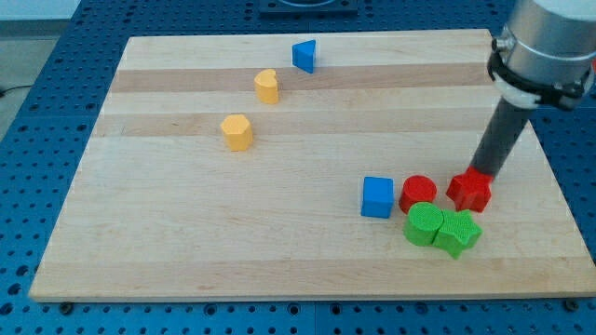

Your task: Push the blue triangle into the blue cube

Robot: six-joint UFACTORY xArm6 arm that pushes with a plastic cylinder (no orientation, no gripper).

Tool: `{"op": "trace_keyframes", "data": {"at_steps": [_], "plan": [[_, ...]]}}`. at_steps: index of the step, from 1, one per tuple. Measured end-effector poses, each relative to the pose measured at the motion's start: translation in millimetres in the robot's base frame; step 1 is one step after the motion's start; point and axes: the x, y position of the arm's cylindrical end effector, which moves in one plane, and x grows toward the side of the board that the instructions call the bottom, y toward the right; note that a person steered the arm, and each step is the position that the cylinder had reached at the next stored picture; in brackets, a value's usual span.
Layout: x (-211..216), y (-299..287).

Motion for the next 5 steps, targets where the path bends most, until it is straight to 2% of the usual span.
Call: {"op": "trace_keyframes", "data": {"at_steps": [1,2,3,5], "plan": [[23.1,-10.6],[22.1,-18.1],[-9.8,-11.7],[-123.1,-15.3]]}}
